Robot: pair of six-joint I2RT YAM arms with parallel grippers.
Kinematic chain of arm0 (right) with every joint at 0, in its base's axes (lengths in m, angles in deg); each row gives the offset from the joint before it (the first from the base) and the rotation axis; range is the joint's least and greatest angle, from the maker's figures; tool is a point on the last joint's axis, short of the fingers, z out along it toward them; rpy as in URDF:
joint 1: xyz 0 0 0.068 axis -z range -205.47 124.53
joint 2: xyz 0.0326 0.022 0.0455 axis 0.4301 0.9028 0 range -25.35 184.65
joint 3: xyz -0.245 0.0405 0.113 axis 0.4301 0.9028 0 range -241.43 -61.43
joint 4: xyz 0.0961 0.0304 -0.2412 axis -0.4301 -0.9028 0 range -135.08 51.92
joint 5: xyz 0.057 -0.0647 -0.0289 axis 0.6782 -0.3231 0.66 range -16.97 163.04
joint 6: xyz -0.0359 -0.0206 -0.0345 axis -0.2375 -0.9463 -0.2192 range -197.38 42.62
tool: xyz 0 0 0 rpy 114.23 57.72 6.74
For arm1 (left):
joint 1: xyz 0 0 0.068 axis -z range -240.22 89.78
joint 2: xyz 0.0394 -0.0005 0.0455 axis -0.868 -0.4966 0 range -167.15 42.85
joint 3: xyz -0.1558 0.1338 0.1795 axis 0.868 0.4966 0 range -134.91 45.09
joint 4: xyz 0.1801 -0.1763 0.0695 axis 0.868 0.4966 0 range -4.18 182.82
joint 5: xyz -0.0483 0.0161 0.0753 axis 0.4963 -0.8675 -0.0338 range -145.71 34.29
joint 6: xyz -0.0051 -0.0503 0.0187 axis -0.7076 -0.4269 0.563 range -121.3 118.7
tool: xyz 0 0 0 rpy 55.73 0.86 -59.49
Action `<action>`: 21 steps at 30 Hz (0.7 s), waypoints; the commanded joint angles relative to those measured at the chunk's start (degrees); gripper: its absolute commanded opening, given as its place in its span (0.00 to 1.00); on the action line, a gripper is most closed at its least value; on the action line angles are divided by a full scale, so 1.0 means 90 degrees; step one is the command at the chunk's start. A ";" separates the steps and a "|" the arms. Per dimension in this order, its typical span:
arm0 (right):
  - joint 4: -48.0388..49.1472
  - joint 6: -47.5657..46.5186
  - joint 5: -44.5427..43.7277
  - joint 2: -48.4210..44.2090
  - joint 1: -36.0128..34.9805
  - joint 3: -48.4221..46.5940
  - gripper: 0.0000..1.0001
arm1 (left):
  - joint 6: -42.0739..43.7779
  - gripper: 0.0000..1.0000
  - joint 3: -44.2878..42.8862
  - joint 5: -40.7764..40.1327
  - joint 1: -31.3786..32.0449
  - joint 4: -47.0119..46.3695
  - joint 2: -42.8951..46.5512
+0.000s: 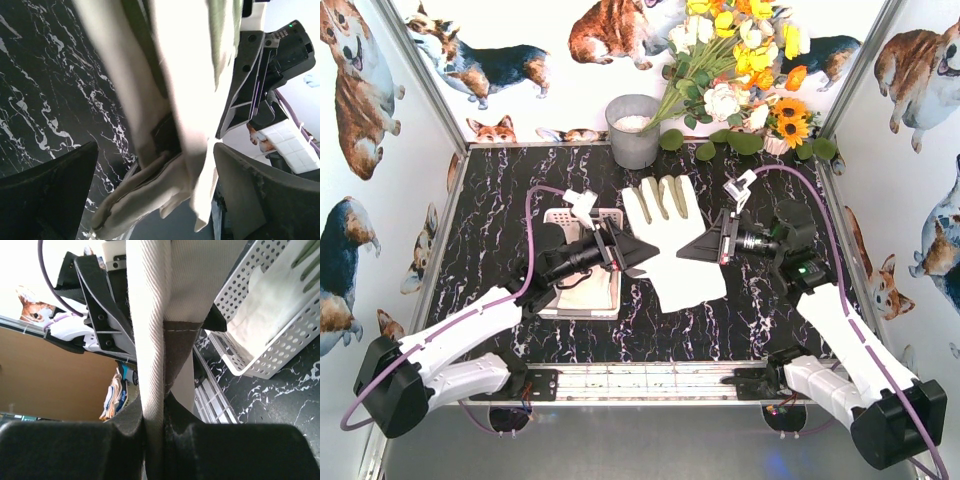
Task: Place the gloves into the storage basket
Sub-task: Place the glove in the bin.
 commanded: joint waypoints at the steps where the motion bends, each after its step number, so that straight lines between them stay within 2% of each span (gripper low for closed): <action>1: -0.0397 -0.0517 -0.0284 -0.0051 -0.0188 -0.0390 0.00 | -0.0432 0.87 0.0105 0.0110 -0.0031 -0.0851 -0.0120; 6: -0.0821 -0.0742 -0.0794 -0.0073 -0.0282 -0.0394 0.00 | -0.0636 0.63 0.0277 -0.0105 -0.0031 -0.1176 -0.0083; 10: -0.1068 -0.0812 -0.1014 0.0148 -0.0282 -0.0552 0.00 | -0.0551 0.35 0.0316 -0.0248 -0.0031 -0.0798 0.0044; 16: -0.1076 -0.0825 -0.0889 0.0507 -0.0287 -0.0829 0.02 | -0.0373 0.02 0.0106 0.0008 -0.0058 -0.0507 0.0079; 20: -0.0880 -0.0699 -0.0804 0.0519 -0.0286 -0.0869 0.18 | -0.0236 0.00 0.0216 0.0113 -0.0114 -0.0691 0.0297; 21: -0.0716 -0.0558 -0.0742 0.0531 -0.0283 -0.0837 0.25 | -0.0281 0.00 0.0350 0.0149 -0.0110 -0.0960 0.0354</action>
